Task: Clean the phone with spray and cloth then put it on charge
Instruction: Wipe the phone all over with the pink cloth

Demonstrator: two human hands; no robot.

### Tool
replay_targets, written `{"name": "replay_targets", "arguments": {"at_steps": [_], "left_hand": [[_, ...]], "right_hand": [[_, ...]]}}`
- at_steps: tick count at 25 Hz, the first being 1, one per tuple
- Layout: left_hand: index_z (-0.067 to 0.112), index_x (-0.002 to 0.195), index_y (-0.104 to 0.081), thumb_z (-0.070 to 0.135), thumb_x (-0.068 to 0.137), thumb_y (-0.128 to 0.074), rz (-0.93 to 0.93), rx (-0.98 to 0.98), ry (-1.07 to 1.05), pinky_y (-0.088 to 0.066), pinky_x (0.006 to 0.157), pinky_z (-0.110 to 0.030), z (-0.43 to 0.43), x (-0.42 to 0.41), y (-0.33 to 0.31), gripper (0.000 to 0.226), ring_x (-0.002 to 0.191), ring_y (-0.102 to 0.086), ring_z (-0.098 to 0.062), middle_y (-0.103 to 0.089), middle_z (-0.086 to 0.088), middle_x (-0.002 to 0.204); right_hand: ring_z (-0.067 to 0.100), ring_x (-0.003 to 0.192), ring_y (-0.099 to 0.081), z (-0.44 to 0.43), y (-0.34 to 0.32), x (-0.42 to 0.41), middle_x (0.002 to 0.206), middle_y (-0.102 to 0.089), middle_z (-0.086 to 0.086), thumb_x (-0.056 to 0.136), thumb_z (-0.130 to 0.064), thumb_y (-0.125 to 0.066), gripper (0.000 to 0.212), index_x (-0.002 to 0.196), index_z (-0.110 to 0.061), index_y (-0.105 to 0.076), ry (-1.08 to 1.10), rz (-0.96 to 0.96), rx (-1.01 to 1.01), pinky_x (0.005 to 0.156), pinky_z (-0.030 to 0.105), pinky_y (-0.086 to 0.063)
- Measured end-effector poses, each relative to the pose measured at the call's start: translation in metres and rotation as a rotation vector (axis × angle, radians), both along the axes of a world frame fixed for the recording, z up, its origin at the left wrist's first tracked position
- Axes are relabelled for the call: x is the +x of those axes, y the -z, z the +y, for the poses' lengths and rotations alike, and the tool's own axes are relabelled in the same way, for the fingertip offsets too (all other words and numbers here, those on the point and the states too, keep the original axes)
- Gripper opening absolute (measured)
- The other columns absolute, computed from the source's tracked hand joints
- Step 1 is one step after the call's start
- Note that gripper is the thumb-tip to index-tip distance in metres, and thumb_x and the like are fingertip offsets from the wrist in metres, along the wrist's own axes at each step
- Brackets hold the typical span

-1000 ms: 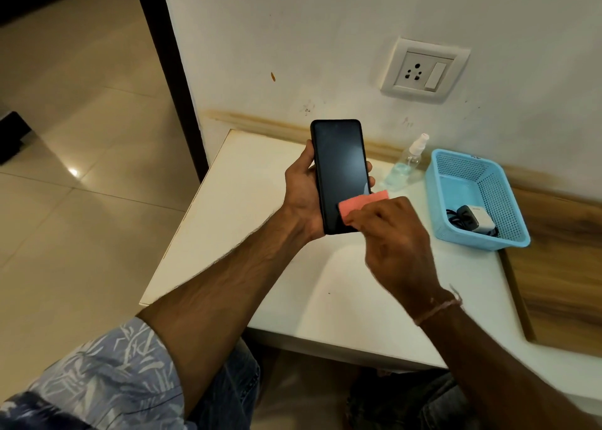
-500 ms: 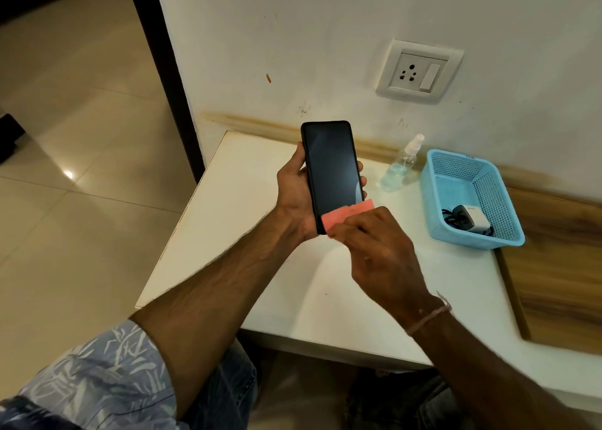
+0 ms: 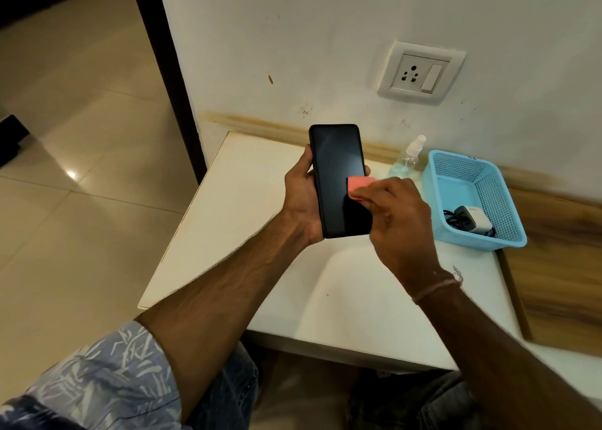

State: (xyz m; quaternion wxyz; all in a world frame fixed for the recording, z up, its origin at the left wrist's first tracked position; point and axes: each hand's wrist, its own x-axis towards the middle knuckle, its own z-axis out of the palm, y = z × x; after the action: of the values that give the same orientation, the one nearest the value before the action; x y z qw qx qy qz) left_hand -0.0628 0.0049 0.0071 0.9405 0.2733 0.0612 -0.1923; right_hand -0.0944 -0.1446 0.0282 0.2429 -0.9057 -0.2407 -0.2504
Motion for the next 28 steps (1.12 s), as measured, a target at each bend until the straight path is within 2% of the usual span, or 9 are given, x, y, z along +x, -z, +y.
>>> {"name": "replay_targets", "arguments": {"at_steps": [3, 6, 11, 13, 17, 19, 22, 26, 28], "left_hand": [[0.002, 0.139, -0.054, 0.067, 0.093, -0.043, 0.021, 0.022, 0.02, -0.05, 0.086, -0.042, 0.0, -0.003, 0.001, 0.081, 0.094, -0.061, -0.034, -0.058, -0.021, 0.121], [0.003, 0.129, -0.06, 0.066, 0.093, -0.042, -0.004, -0.037, 0.007, -0.049, 0.087, -0.045, 0.007, -0.002, 0.0, 0.074, 0.092, -0.06, -0.036, -0.061, -0.021, 0.113], [0.009, 0.131, -0.062, 0.072, 0.093, -0.04, 0.037, 0.071, 0.044, -0.051, 0.088, -0.043, 0.002, -0.001, 0.003, 0.076, 0.091, -0.065, -0.032, -0.066, -0.016, 0.11], [0.005, 0.135, -0.06, 0.071, 0.092, -0.042, 0.035, 0.071, 0.06, -0.053, 0.083, -0.039, 0.002, -0.002, 0.003, 0.08, 0.09, -0.065, -0.031, -0.067, -0.015, 0.108], [0.002, 0.137, -0.055, 0.067, 0.092, -0.045, -0.009, -0.001, 0.059, -0.048, 0.087, -0.044, 0.005, -0.003, 0.001, 0.08, 0.093, -0.059, -0.035, -0.061, -0.021, 0.114], [0.005, 0.132, -0.059, 0.069, 0.092, -0.044, -0.009, 0.008, 0.068, -0.049, 0.087, -0.043, 0.005, -0.001, 0.001, 0.077, 0.093, -0.06, -0.035, -0.062, -0.02, 0.112], [0.008, 0.122, -0.067, 0.07, 0.091, -0.045, 0.004, 0.05, 0.1, -0.053, 0.082, -0.04, 0.001, -0.001, 0.004, 0.072, 0.089, -0.065, -0.031, -0.068, -0.015, 0.103], [0.002, 0.139, -0.054, 0.069, 0.093, -0.043, 0.003, 0.037, 0.087, -0.051, 0.085, -0.041, 0.004, -0.002, 0.008, 0.082, 0.094, -0.062, -0.032, -0.064, -0.019, 0.112], [0.002, 0.138, -0.057, 0.069, 0.093, -0.043, -0.007, 0.002, 0.068, -0.051, 0.087, -0.043, 0.006, 0.001, 0.008, 0.082, 0.095, -0.061, -0.035, -0.063, -0.02, 0.115]], "right_hand": [[0.029, 0.094, -0.063, 0.028, 0.01, -0.02, 0.1, -0.069, 0.014, 0.082, 0.003, -0.067, 0.024, 0.105, -0.003, -0.073, -0.166, 0.044, -0.068, 0.087, 0.034, -0.054], [0.028, 0.094, -0.062, 0.009, 0.009, -0.026, 0.1, -0.069, 0.012, 0.082, 0.008, -0.065, 0.027, 0.106, -0.003, -0.072, -0.326, 0.077, -0.218, 0.084, 0.037, -0.055], [0.033, 0.087, -0.058, 0.007, -0.013, 0.014, 0.091, -0.065, 0.015, 0.078, 0.012, -0.065, 0.025, 0.096, -0.003, -0.073, -0.033, 0.007, -0.094, 0.075, 0.04, -0.052], [0.032, 0.09, -0.059, 0.026, -0.005, 0.004, 0.095, -0.066, 0.014, 0.081, 0.008, -0.065, 0.023, 0.099, -0.003, -0.073, -0.111, 0.029, -0.057, 0.079, 0.037, -0.053], [0.029, 0.095, -0.062, 0.006, 0.009, -0.021, 0.101, -0.069, 0.012, 0.086, 0.007, -0.059, 0.025, 0.105, -0.002, -0.072, -0.357, 0.035, -0.198, 0.085, 0.034, -0.053], [0.031, 0.091, -0.061, -0.009, 0.001, -0.004, 0.097, -0.068, 0.012, 0.085, 0.007, -0.051, 0.03, 0.102, -0.003, -0.073, -0.249, -0.012, -0.165, 0.08, 0.039, -0.053], [0.034, 0.084, -0.058, 0.007, -0.012, 0.02, 0.09, -0.067, 0.014, 0.078, 0.014, -0.06, 0.027, 0.095, -0.002, -0.074, -0.032, -0.023, -0.037, 0.073, 0.044, -0.052], [0.029, 0.093, -0.06, 0.026, 0.008, -0.01, 0.101, -0.068, 0.012, 0.086, 0.002, -0.06, 0.024, 0.106, -0.003, -0.071, -0.291, 0.02, -0.132, 0.084, 0.035, -0.053], [0.028, 0.092, -0.06, 0.007, 0.005, -0.014, 0.101, -0.069, 0.009, 0.085, 0.007, -0.057, 0.027, 0.104, -0.003, -0.072, -0.384, 0.013, -0.208, 0.08, 0.032, -0.052]]}}
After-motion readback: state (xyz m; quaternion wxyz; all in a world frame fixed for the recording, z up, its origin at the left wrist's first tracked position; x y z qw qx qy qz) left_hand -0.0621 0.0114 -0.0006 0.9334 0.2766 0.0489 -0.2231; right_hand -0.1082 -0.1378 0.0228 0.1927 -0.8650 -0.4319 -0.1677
